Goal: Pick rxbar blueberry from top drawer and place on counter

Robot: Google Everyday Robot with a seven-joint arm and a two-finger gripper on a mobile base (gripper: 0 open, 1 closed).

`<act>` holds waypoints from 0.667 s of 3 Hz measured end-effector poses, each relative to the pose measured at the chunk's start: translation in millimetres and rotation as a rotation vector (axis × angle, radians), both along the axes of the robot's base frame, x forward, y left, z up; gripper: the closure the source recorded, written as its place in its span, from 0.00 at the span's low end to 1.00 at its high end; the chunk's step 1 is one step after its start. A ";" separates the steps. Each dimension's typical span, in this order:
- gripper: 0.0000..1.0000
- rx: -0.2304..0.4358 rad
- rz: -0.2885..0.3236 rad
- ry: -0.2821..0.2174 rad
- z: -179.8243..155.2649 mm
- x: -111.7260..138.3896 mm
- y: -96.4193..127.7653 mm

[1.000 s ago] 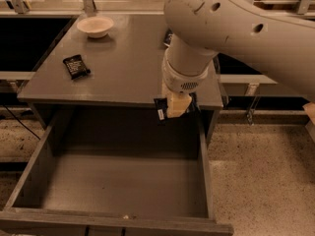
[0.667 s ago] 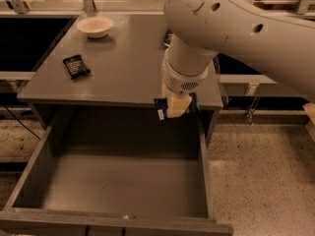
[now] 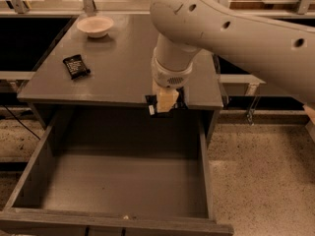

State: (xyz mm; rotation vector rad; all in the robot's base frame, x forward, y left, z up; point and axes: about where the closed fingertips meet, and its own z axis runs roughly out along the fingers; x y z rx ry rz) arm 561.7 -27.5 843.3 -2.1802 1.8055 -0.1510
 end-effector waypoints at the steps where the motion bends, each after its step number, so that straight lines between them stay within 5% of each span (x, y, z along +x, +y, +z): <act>1: 1.00 -0.006 0.036 0.007 -7.4 21.4 19.3; 2: 1.00 -0.022 0.075 0.008 -8.4 32.1 29.1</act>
Offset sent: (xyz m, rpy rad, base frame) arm 0.0455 0.0409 -0.0094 -0.0385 0.0093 0.1199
